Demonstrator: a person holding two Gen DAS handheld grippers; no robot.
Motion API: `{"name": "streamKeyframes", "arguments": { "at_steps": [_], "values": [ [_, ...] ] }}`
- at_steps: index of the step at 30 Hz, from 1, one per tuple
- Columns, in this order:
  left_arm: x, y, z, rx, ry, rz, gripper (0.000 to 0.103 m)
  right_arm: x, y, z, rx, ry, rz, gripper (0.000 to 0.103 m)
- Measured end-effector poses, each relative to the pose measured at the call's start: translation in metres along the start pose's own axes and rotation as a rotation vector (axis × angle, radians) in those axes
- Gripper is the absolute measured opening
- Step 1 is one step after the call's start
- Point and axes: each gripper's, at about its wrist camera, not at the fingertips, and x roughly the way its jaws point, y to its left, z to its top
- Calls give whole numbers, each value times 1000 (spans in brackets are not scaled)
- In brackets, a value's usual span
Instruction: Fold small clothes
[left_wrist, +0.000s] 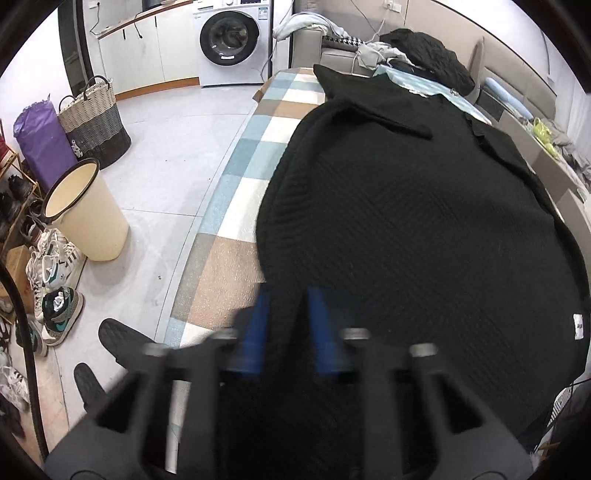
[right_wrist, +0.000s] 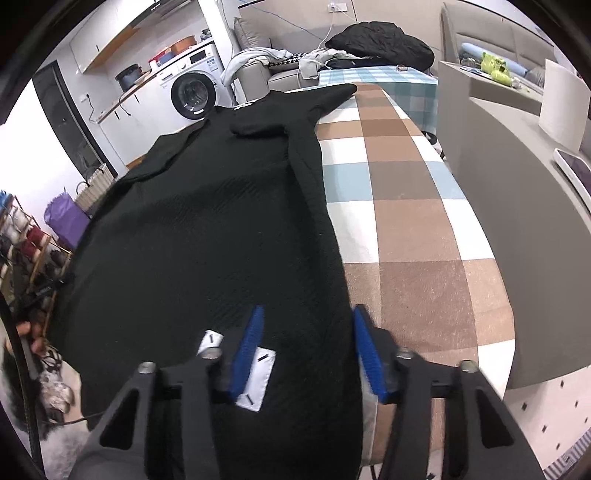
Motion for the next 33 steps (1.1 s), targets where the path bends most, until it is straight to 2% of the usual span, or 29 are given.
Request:
{"name": "streamKeyframes", "arguments": {
  "at_steps": [1, 2, 3, 4, 8, 14, 18, 21, 25, 29, 33],
  "values": [
    [-1, 1, 0, -7, -7, -9, 7, 1, 1, 0, -10, -3, -9, 25],
    [-2, 2, 1, -11, -14, -9, 6, 3, 3, 0, -29, -7, -25, 21],
    [-4, 2, 2, -15, -25, -11, 6, 3, 4, 0, -46, -13, -39, 10],
    [-7, 2, 2, -17, -35, -16, 6, 3, 5, 0, -56, -19, -42, 6],
    [-28, 4, 0, -29, -104, -27, 6, -17, 2, 2, -41, -108, -3, 4],
    [-61, 7, -9, -58, -161, -84, 5, -43, -13, -5, 33, -162, 59, 4],
    [-74, 11, -3, -81, -201, -117, 5, -58, -17, -1, 77, -226, 131, 4],
    [-79, 13, 12, -89, -240, -132, 5, -63, -17, 15, 94, -280, 165, 4],
    [-79, 15, 40, -90, -296, -130, 5, -61, -18, 44, 113, -337, 169, 4],
    [-60, 20, 79, -113, -311, -143, 5, -46, -20, 78, 151, -340, 108, 4],
    [-24, 18, 116, -118, -284, -141, 5, -14, -24, 116, 197, -309, 53, 4]
  ]
}}
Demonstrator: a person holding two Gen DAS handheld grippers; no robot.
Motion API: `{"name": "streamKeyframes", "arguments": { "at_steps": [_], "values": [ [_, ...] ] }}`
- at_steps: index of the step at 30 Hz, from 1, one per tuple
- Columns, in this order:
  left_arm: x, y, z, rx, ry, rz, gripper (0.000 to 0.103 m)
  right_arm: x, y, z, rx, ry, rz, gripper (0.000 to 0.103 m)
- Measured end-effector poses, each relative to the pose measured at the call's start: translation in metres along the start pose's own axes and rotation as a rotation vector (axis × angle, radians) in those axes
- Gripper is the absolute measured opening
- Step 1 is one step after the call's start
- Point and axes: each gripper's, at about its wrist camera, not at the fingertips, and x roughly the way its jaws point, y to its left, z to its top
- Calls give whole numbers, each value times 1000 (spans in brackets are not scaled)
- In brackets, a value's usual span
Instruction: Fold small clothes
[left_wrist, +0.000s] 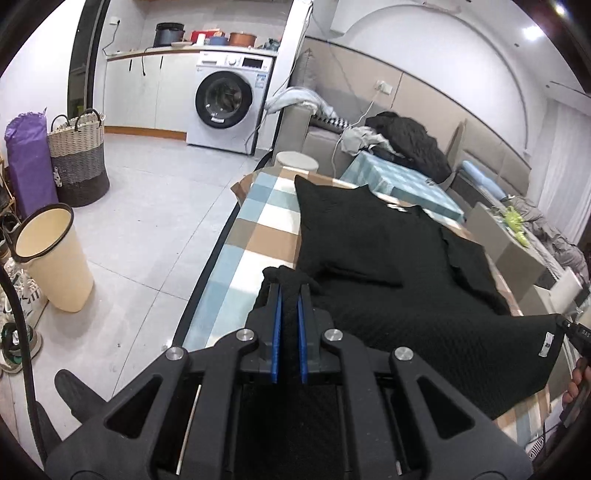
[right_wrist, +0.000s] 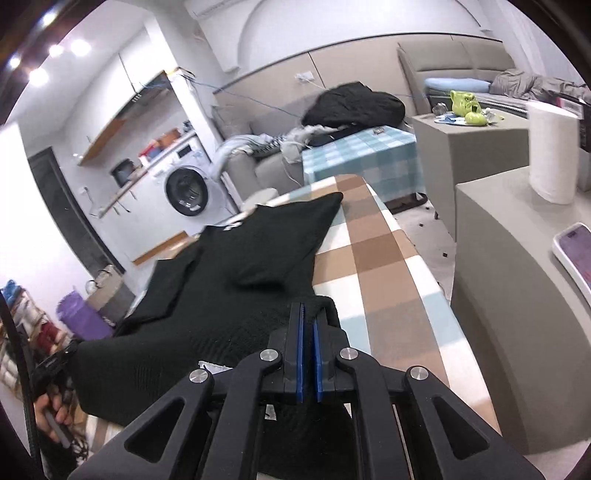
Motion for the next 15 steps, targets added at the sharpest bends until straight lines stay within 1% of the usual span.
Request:
{"name": "streamKeyframes", "arguments": {
  "at_steps": [5, 7, 8, 9, 10, 11, 12, 13, 14, 15],
  "values": [
    [65, -6, 18, -5, 66, 20, 5, 59, 2, 24, 33, 54, -30, 4],
    [90, -9, 19, -13, 99, 28, 6, 76, -1, 27, 42, 66, -40, 4],
    [100, -8, 18, -18, 122, 27, 6, 83, -3, 27, 43, 80, -46, 7],
    [107, -8, 16, -25, 145, 41, 11, 93, -6, 27, 41, 121, -57, 11],
    [113, -8, 12, -33, 172, 54, 20, 99, -10, 26, 43, 153, -87, 16],
    [115, -6, 9, -38, 188, 60, 27, 99, -13, 24, 48, 159, -113, 21],
    [114, -3, 6, -45, 187, 65, 46, 97, -19, 20, 64, 164, -149, 43],
    [114, 0, 4, -55, 187, 69, 65, 93, -26, 15, 85, 163, -157, 63],
    [116, 2, 1, -61, 193, 62, 68, 89, -32, 10, 106, 160, -140, 66],
    [119, 3, -1, -65, 203, 47, 68, 87, -38, 5, 123, 165, -102, 66]
  ]
}}
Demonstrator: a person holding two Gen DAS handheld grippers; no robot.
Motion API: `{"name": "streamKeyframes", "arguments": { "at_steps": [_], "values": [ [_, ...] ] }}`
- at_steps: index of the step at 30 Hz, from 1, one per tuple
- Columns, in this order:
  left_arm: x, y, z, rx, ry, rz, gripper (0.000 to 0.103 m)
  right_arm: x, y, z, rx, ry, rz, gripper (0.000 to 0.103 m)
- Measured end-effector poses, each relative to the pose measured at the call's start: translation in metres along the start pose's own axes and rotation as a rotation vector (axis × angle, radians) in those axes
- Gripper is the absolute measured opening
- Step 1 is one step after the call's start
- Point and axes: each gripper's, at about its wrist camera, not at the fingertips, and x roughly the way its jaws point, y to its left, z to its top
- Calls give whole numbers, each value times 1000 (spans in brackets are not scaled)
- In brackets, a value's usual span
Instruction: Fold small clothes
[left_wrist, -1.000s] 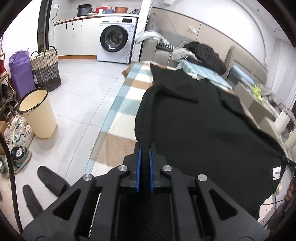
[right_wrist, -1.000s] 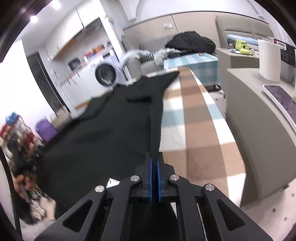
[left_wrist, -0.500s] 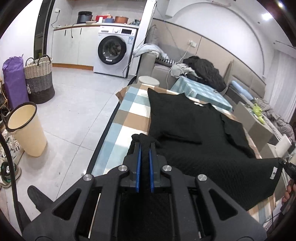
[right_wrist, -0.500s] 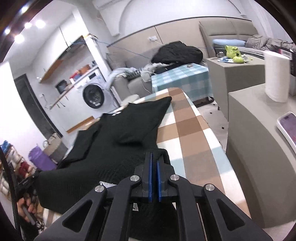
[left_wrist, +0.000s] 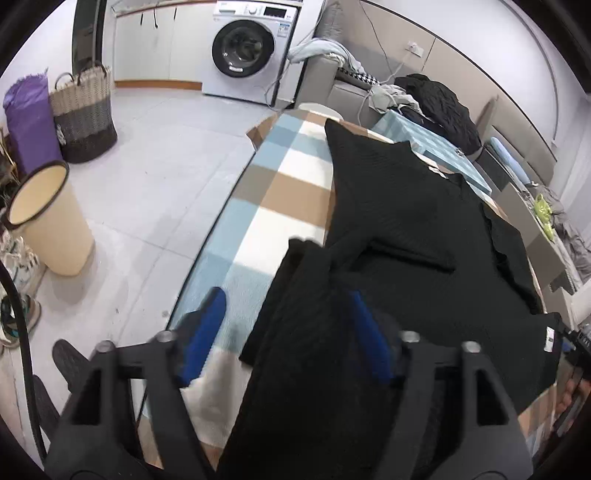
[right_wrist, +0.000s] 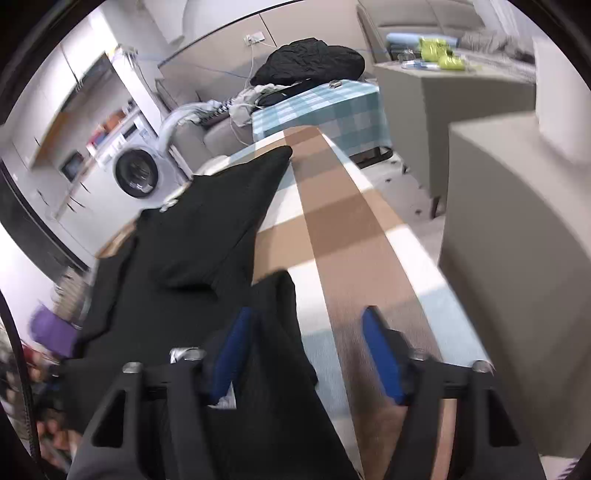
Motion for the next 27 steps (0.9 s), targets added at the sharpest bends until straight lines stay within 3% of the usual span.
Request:
{"name": "streamKeyframes", "arguments": {
  "at_steps": [5, 7, 8, 9, 10, 11, 12, 15, 27],
  "values": [
    [31, -8, 0, 29, 58, -16, 65, 16, 1, -14, -44, 74, 88, 61],
    [36, -12, -2, 29, 53, -31, 51, 21, 10, -17, -85, 78, 104, 47],
    [41, -16, -1, 36, 53, -30, 45, 24, 14, -17, -98, 81, 102, 46],
    [42, -17, -1, 42, 52, -30, 32, 27, 19, -18, -116, 81, 92, 43],
    [44, -19, -2, 47, 56, -41, 19, 29, 22, -18, -131, 79, 91, 33],
    [47, -21, -3, 48, 58, -63, 17, 30, 26, -18, -141, 82, 94, 28],
    [47, -24, -4, 56, 51, -51, 16, 32, 29, -19, -152, 94, 98, 22],
    [41, -33, -11, 111, 39, -30, 13, 32, 35, -22, -180, 90, 78, 16],
    [-30, -10, -81, 112, 51, -47, 12, -21, 16, -73, -171, 127, 78, 14]
  ]
}}
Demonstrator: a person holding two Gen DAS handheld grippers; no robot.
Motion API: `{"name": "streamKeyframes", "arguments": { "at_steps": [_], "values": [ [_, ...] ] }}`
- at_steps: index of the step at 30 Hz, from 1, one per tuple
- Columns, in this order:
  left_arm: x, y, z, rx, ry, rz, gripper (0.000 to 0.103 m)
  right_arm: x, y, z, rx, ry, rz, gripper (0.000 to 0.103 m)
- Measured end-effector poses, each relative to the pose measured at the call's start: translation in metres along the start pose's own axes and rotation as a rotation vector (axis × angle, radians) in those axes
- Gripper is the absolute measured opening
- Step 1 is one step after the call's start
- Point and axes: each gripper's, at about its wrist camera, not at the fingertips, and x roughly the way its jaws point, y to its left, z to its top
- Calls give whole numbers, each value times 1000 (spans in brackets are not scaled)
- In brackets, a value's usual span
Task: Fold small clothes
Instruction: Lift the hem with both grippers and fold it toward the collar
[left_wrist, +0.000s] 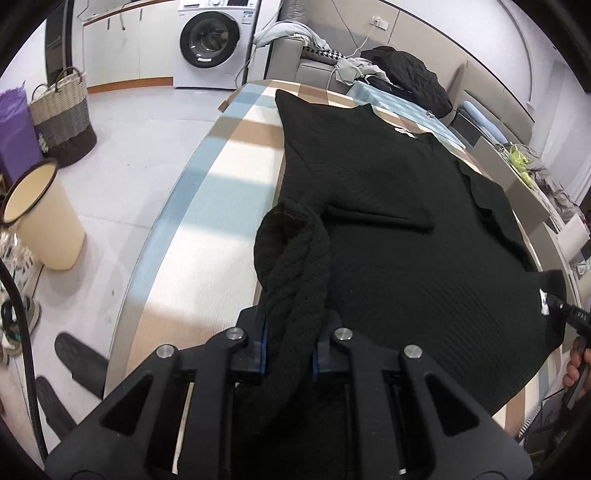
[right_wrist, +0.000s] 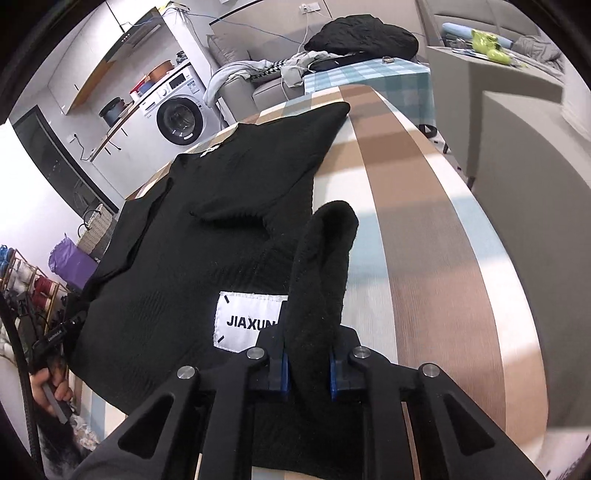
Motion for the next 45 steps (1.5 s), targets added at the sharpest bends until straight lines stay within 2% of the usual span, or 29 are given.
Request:
{"name": "streamKeyframes", "arguments": {
  "at_steps": [4, 9, 11, 13, 15, 18, 22, 27, 33, 35, 36, 37, 38, 39, 41, 45],
  "values": [
    [-28, 8, -28, -22, -7, 13, 12, -23, 3, -33, 16, 32, 18, 14],
    [-43, 16, -43, -48, -12, 9, 14, -34, 6, -49, 20, 25, 22, 14],
    [-45, 14, -44, -33, 4, 39, 17, -35, 4, -50, 32, 27, 21, 17],
    [-52, 12, -46, -24, -8, 58, 23, -38, 0, -49, 52, 30, 14, 28],
    [-62, 11, -47, -19, -26, 57, 24, -48, -4, -49, 58, 6, 13, 33],
    [-76, 18, -53, -49, -45, 57, 26, -66, -9, -51, 73, -35, 40, 34],
    [-94, 26, -63, -88, -58, 38, 26, -73, -9, -52, 65, -48, 58, 35],
    [-108, 28, -76, -90, -59, 47, 26, -77, -2, -57, 24, -34, 50, 35],
    [-115, 21, -77, -79, -103, 66, 25, -77, 2, -58, 8, -59, 46, 34],
    [-115, 19, -74, -76, -112, 71, 20, -73, 3, -54, 0, -64, 37, 34],
    [-114, 17, -72, -72, -111, 73, 13, -72, 6, -53, -14, -74, 31, 34],
    [-112, 16, -70, -72, -111, 78, 7, -71, 8, -52, -25, -83, 23, 30],
    [-112, 17, -70, -81, -112, 78, 5, -70, 10, -52, -38, -89, 7, 24],
    [-112, 18, -67, -88, -121, 73, 4, -68, 13, -50, -57, -83, -16, 9],
    [-120, 20, -65, -107, -152, 68, 3, -68, 16, -48, -92, -84, -41, 7],
    [-139, 21, -50, -136, -226, 28, 3, -95, 19, -33, -82, -215, -21, 5]
  ]
}}
